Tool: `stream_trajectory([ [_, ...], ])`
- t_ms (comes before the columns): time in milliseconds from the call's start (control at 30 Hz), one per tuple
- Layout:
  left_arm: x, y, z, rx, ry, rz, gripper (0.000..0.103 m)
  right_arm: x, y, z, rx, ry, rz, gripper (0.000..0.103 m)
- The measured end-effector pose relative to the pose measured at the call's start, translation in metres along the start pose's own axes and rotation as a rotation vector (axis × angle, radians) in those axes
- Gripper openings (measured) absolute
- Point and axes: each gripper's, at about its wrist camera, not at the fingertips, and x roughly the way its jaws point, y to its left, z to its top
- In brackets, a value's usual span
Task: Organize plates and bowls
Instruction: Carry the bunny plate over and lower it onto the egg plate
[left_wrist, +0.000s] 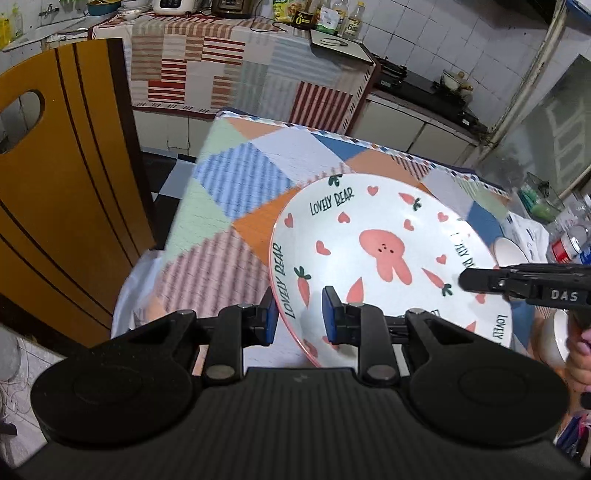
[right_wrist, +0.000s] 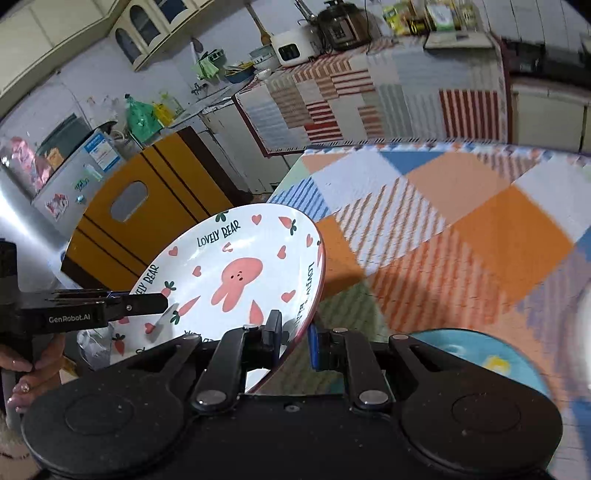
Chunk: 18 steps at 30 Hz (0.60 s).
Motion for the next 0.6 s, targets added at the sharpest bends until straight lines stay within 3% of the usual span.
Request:
stream_trajectory([
  [367, -0.002, -0.080, -0.031, 0.112, 0.039, -0.041, 0.024, -0.075, -0.028, -0.042, 0.026, 0.013, -0.090, 0.020],
  [600, 0.021, -0.112, -0.039, 0.105, 0.112, -0.076, 0.024, -0.103, -0.050, -0.071, 0.068, 0.018, -0.154, 0.020],
])
